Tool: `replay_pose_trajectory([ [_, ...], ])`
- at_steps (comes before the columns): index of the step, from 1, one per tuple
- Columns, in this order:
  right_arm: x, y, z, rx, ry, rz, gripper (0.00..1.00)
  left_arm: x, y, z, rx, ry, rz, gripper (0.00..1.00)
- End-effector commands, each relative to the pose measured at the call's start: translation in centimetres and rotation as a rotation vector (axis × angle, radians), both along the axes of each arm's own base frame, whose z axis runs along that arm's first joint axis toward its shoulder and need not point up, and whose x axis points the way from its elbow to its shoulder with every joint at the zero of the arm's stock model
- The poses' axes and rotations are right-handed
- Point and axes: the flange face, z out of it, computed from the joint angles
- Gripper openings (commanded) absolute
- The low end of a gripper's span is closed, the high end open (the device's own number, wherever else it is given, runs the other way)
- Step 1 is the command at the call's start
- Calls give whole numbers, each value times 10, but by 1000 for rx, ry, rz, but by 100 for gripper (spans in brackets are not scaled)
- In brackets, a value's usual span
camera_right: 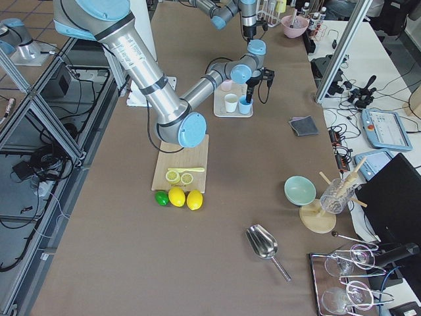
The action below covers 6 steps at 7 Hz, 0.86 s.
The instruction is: Place all cups on tray
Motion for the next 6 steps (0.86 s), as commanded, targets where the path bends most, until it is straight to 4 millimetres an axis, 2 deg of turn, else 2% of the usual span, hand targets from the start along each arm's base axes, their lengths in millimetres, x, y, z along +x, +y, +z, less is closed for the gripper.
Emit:
replay_pose_trajectory([
  [1, 37, -19, 6, -23, -27, 9, 100, 67, 43, -21, 8, -7, -1, 0],
  [2, 52, -17, 16, -5, -26, 0, 100, 85, 43, -22, 4, -19, 3, 0],
  [4, 63, -17, 33, 7, -14, -7, 100, 112, 25, -31, -4, -41, -23, 0],
  [6, 68, -19, 39, 19, -7, -13, 100, 120, 19, -33, -9, -49, -23, 0],
])
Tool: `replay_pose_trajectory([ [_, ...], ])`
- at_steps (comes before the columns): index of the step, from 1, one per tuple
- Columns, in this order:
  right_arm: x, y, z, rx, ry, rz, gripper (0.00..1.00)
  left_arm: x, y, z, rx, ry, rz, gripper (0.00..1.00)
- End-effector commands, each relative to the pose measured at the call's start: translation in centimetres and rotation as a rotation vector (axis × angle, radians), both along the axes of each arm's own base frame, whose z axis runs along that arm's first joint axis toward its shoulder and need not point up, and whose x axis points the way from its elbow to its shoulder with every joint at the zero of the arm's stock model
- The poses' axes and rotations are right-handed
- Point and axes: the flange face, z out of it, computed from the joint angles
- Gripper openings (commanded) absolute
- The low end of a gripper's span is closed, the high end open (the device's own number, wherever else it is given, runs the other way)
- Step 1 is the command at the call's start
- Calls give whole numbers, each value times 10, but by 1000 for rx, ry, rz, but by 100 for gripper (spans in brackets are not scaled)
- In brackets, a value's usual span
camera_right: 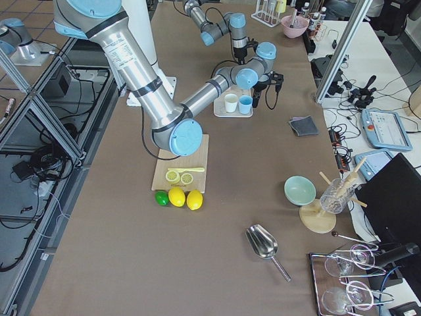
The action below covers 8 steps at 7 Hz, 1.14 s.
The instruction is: Place all cups on tray
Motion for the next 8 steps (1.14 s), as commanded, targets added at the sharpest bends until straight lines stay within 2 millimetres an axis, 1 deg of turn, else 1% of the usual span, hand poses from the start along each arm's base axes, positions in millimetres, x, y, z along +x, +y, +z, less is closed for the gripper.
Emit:
replay_pose_trajectory([
  [1, 9, -4, 8, 7, 9, 1, 100, 6, -4, 2, -2, -9, 0, 28],
  [2, 24, -3, 27, 14, 14, -17, 100, 7, -3, 3, 2, -8, 4, 62],
  [3, 55, 0, 47, 27, 5, -34, 100, 4, -1, -2, 11, -1, 6, 76],
  [4, 94, 0, 69, 33, 0, -33, 100, -2, 1, -9, 33, 8, 20, 88],
  [5, 142, 12, 111, 69, 3, -69, 100, -32, -11, -23, 88, 15, 17, 97],
  [6, 182, 27, 154, 97, 27, -94, 100, -69, -19, -12, 127, -10, 9, 97],
  [7, 211, 53, 201, 94, 61, -112, 100, -125, -29, 20, 169, -37, 34, 98],
  [8, 237, 61, 219, 71, 75, -67, 100, -182, -34, 43, 206, -52, 18, 98],
])
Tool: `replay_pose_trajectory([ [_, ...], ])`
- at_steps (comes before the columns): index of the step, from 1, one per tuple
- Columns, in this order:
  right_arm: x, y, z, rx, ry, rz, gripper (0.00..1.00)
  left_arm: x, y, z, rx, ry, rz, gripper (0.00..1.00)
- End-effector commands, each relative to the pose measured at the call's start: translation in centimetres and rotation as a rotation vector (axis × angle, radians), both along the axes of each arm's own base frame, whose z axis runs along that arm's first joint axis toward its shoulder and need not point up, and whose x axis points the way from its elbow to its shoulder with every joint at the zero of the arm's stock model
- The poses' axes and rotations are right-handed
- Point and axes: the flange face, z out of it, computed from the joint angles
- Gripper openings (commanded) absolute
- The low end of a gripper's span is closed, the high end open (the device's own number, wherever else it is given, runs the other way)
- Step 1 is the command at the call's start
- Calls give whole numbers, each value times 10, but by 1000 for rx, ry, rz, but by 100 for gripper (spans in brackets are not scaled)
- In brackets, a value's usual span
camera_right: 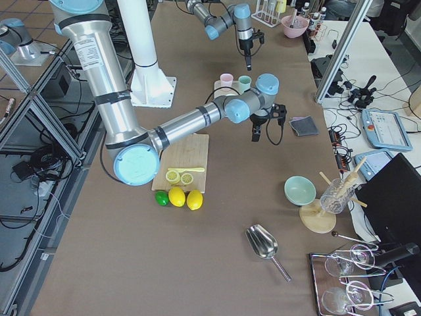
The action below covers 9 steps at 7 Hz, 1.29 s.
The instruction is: Place all cups on tray
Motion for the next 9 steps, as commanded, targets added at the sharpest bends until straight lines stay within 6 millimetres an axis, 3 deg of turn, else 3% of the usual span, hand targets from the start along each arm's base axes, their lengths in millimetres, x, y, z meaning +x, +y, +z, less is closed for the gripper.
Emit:
replay_pose_trajectory([
  [1, 42, 9, 47, 11, 63, 60, 100, -117, -2, 57, 52, -29, -64, 97],
  [2, 49, 4, 61, 29, 107, 81, 100, -166, -13, 84, 72, -10, -133, 98],
  [3, 65, 5, 74, 33, 157, 114, 100, -184, -11, 117, 95, -30, -138, 97],
  [4, 73, 11, 82, 54, 168, 89, 100, -187, -10, 130, 83, -48, -141, 98],
  [5, 118, 23, 104, 105, 136, 17, 100, -209, -13, 148, 69, -71, -153, 98],
  [6, 164, 40, 118, 78, 35, 29, 100, -242, -10, 182, 127, -150, -73, 98],
  [7, 195, 55, 137, 25, 21, 82, 100, -288, -12, 209, 144, -158, 11, 98],
  [8, 223, 59, 146, -36, 28, 136, 100, -334, -8, 251, 97, -144, 38, 98],
  [9, 247, 64, 146, -107, 31, 180, 100, -362, 0, 289, 67, -146, 50, 98],
])
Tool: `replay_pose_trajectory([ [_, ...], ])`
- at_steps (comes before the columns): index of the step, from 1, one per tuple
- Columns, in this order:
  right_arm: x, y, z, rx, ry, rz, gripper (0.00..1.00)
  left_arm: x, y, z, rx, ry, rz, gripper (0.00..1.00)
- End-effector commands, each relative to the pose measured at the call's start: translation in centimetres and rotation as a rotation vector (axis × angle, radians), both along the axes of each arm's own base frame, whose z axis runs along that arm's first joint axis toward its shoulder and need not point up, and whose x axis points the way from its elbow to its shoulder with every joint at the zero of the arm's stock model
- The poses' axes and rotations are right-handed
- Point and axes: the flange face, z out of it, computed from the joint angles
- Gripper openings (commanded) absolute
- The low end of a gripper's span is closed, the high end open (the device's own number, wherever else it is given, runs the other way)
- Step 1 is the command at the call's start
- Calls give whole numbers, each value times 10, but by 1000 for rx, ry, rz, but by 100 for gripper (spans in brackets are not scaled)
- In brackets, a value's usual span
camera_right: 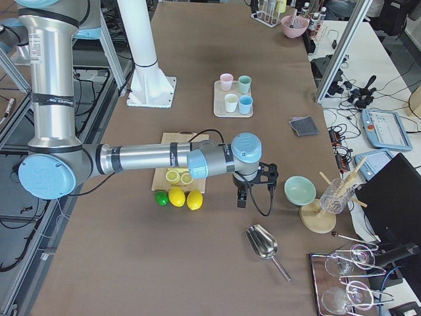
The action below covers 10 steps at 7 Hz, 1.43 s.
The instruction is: Place all cups on tray
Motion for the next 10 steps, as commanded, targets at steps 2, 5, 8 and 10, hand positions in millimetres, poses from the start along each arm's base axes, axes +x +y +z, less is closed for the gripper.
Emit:
replay_pose_trajectory([
  [2, 41, 30, 18, -79, -3, 35, 100, -59, 26, 75, -87, -9, 2, 98],
  [5, 47, 49, 33, -87, 16, 34, 100, -113, 57, 115, -160, 62, -3, 98],
  [8, 47, 48, 31, -79, 16, 32, 100, -152, 90, 149, -96, 18, 70, 98],
  [10, 50, 43, 30, -69, 61, 31, 100, -152, 83, 145, -87, 10, 67, 97],
])
